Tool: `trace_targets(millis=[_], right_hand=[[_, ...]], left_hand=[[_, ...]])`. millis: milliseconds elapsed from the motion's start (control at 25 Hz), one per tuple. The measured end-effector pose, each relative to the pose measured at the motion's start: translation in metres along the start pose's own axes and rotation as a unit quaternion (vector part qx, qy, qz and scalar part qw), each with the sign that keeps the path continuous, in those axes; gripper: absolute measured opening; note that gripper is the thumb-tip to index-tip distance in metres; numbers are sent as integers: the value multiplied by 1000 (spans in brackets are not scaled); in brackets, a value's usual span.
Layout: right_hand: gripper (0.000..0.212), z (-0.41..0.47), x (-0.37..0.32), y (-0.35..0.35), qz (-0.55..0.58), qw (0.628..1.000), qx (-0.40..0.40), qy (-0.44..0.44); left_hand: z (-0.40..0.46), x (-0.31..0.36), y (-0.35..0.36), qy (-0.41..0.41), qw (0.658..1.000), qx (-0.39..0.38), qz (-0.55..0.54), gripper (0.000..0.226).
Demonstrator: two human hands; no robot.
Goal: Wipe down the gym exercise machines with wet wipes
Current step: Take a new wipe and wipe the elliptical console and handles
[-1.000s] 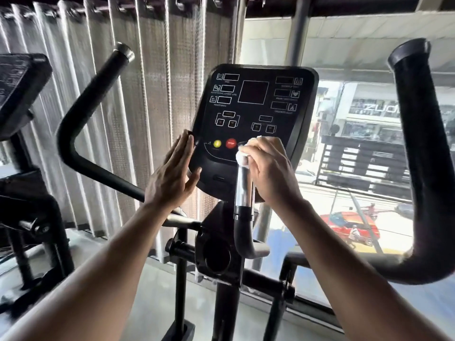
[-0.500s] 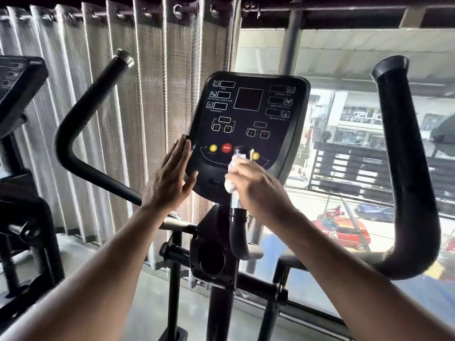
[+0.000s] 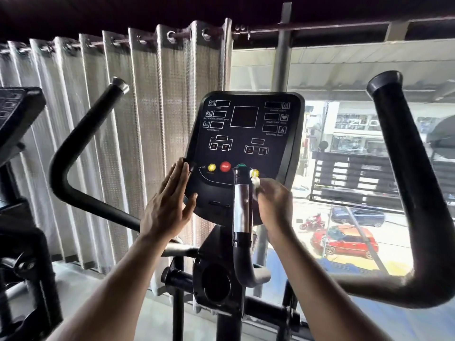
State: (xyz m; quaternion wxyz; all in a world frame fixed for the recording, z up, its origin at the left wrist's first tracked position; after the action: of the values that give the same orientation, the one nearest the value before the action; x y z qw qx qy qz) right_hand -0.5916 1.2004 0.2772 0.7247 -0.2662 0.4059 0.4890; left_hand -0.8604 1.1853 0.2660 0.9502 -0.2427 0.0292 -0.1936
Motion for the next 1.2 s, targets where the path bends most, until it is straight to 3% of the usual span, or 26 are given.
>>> trace_targets(millis=[40, 120, 200, 320, 480, 640, 800, 920, 1040, 1200], right_hand=[[43, -1, 19, 16, 81, 990, -48, 106], [36, -9, 28, 57, 275, 915, -153, 252], [29, -9, 22, 78, 386, 850, -189, 305], [33, -16, 20, 93, 448, 806, -214, 322], [23, -59, 38, 74, 379, 842, -280, 262], [43, -106, 85, 41, 358, 831, -302, 302], [29, -68, 46, 17, 222, 938, -199, 178], [25, -25, 12, 29, 118, 973, -165, 113], [28, -34, 21, 29, 162, 963, -161, 140], [21, -123, 65, 15, 236, 934, -171, 208]], left_hand=[[0, 0, 0, 3, 1000, 1, 4, 76], [0, -1, 0, 3, 1000, 4, 8, 76], [-1, -1, -1, 5, 1000, 7, 11, 76], [1, 3, -2, 15, 1000, 9, 10, 75], [1, 3, -4, 2, 1000, -4, 10, 74], [0, 2, -2, -1, 1000, -8, 19, 73], [0, 1, -1, -8, 1000, -9, 26, 75], [0, 3, -3, -2, 1000, -4, 23, 74], [0, 3, -4, 1, 1000, 2, 15, 74], [-1, 5, -3, 0, 1000, 2, 19, 73]])
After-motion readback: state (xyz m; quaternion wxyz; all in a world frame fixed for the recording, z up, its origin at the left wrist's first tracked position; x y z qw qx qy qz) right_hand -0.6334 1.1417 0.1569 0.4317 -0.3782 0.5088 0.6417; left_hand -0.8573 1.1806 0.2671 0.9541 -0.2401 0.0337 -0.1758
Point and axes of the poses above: each hand's wrist, its own z-axis towards the middle knuckle, its own y-axis out of the palm, x = y × z, the point moved 10 cm from there along z, towards the middle knuckle, and after that the axes turned 1 degree about y, right-handed, at the moved point
